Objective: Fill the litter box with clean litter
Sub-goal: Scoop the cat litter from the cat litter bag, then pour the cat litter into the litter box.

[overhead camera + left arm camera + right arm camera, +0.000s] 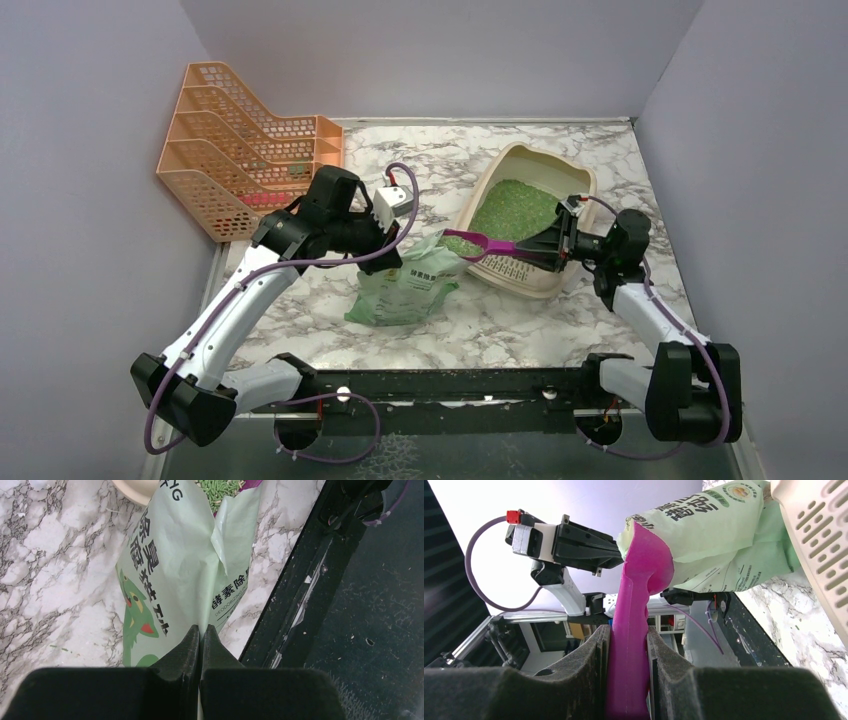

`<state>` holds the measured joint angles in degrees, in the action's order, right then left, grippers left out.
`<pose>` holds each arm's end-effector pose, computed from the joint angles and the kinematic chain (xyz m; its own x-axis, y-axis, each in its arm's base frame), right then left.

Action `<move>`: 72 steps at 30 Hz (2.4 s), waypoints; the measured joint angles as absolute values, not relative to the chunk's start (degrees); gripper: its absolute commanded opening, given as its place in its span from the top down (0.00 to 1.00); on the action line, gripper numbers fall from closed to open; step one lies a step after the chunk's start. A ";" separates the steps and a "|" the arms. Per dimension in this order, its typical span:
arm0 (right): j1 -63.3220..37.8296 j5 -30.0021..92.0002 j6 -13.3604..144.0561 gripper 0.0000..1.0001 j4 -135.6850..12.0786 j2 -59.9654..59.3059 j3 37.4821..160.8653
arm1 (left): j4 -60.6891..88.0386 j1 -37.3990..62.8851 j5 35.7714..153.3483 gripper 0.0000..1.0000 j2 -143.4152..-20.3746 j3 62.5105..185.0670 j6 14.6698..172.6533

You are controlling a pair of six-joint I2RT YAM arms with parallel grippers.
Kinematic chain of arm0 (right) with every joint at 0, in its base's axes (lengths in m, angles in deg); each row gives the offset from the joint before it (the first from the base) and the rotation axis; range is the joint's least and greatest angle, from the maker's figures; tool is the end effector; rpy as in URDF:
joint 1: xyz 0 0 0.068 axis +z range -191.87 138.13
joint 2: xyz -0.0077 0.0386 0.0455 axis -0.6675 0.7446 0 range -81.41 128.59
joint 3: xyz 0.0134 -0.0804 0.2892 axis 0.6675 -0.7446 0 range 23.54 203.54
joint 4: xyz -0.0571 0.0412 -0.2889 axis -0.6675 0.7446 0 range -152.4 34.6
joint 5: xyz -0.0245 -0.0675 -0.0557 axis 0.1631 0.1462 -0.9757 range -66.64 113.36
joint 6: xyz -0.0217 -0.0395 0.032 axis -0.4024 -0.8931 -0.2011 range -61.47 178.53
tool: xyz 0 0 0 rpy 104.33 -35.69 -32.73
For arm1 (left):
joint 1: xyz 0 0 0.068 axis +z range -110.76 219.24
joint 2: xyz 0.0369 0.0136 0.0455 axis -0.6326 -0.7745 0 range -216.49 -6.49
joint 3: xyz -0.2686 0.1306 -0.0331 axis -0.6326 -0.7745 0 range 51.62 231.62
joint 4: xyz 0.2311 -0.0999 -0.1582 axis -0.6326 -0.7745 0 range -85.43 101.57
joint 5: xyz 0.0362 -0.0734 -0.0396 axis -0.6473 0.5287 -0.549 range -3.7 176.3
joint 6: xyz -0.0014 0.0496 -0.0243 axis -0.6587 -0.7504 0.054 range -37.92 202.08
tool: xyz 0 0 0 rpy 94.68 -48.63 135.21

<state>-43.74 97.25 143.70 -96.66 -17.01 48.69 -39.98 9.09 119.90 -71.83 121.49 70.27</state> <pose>0.2359 0.0284 0.2373 -0.9516 0.3075 -0.0007 0.0067 0.0231 0.9997 0.2031 -0.1421 0.3845 -0.4668 0.4684 -0.7501 0.8583 0.4443 -0.2568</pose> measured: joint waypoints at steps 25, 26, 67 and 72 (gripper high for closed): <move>-50.19 99.52 136.40 0.99 -81.99 -21.58 52.45 | -40.28 9.11 120.12 1.00 -71.85 121.49 70.22; -50.45 99.61 136.18 0.99 -81.77 -21.71 52.45 | -40.28 9.11 120.12 1.00 -71.85 121.49 70.22; -69.38 79.50 105.14 0.99 -42.93 -29.97 65.36 | -35.67 9.11 110.35 0.32 -65.71 121.94 73.72; -69.36 76.28 98.78 0.99 -35.81 -29.66 66.56 | -33.77 9.11 108.32 0.29 -65.14 121.94 74.22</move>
<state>-69.36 76.28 98.78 -35.81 -29.66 66.56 -33.77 9.11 108.32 -65.14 121.94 74.22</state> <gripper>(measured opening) 0.314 0.692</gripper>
